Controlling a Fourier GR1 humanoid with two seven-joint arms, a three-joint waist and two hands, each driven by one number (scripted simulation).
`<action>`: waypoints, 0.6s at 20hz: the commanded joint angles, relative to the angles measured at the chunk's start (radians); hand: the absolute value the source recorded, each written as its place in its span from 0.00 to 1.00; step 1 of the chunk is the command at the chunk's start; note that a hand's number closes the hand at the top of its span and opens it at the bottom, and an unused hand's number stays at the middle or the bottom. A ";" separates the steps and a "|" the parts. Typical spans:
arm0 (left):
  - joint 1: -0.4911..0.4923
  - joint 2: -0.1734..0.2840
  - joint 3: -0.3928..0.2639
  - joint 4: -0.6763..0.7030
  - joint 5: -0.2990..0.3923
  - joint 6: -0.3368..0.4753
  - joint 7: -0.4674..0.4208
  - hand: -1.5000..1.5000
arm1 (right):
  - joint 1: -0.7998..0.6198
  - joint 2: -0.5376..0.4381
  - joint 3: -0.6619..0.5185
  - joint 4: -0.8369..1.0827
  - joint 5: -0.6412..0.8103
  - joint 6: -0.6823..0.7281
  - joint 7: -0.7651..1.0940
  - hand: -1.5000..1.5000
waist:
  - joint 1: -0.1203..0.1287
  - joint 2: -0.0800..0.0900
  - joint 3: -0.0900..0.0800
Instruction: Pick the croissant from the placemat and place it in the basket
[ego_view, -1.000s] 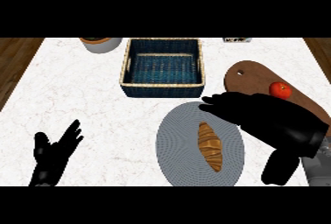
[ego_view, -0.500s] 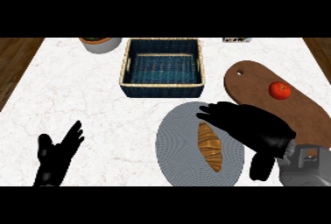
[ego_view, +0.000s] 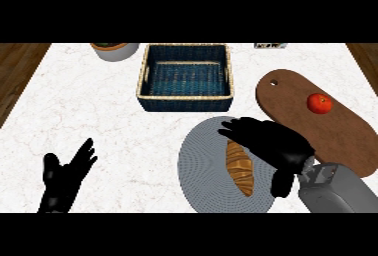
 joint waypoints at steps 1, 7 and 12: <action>0.013 -0.043 -0.020 0.037 -0.048 0.034 0.028 0.50 | -0.002 0.036 -0.003 0.061 0.055 -0.034 -0.046 0.00 | 0.000 0.006 -0.008; -0.052 -0.043 0.012 0.087 -0.047 0.012 0.070 0.50 | 0.064 0.081 0.039 0.114 0.129 -0.136 -0.101 0.00 | -0.006 0.006 -0.009; 0.034 0.010 0.047 -0.031 -0.019 -0.050 0.100 0.50 | -0.042 0.157 0.019 0.247 0.173 -0.103 -0.099 0.00 | 0.006 0.006 -0.008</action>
